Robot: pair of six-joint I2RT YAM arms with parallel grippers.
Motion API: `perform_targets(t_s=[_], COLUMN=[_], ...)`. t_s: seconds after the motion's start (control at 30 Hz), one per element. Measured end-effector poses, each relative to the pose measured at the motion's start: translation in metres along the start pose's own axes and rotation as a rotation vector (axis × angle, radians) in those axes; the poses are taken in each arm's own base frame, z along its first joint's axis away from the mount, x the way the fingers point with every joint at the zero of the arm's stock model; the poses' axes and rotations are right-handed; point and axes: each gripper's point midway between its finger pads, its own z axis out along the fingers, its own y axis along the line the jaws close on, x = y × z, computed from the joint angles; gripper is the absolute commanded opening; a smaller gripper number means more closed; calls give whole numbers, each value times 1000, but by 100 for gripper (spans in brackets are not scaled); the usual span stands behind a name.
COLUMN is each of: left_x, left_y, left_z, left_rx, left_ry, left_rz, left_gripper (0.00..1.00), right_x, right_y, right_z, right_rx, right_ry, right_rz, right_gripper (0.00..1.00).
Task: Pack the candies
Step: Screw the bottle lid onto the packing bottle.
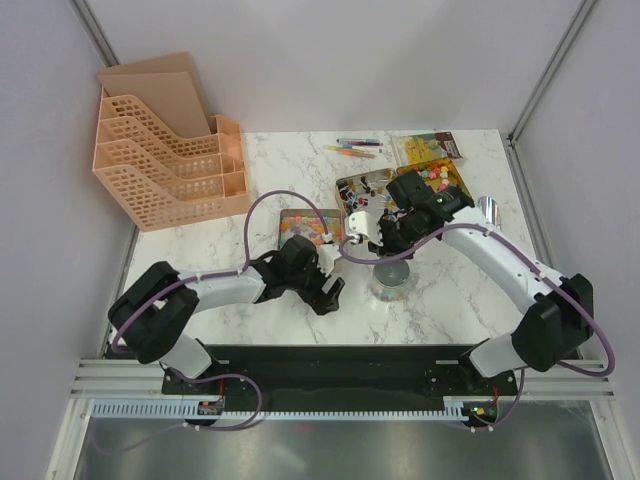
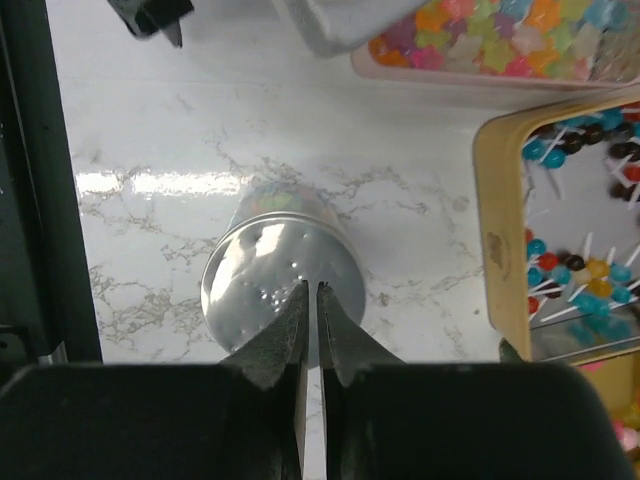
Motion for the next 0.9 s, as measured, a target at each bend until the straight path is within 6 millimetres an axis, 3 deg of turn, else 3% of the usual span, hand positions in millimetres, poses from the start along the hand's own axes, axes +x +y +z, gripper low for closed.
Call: perform_targets(t_s=[0.17,0.3,0.47,0.53,0.57,0.63,0.77,0.9], left_x=[-2,-8,-32,-44,-50,-68,-90,-99], left_y=[-10,-30,-45,-45,-45,-47,-47,-45], left_z=[6,21,52,65,73,86,103,109], left_rx=[14,40,27,-12,-32,-56,-100,-116], left_ry=[-26,-57,-114,-148,-163,-210,-287,-343], left_rz=[37,129,253,291,310,331,346,350], left_gripper=[93,93,97,97,97,100,100,87], right_x=[48,48,53,62,67,73,88,117], right_y=[30,24,12,4,-4,-18,-31,-21], right_z=[31,32,19,6,-5,-28,-73,-75], right_rx=[-79,-18,23,64,111,210,387,395], right_ry=[76,38,45,63,64,49,23,52], right_rz=[47,7,34,68,97,135,204,253], right_gripper=[12,11,5,28,59,98,98,98])
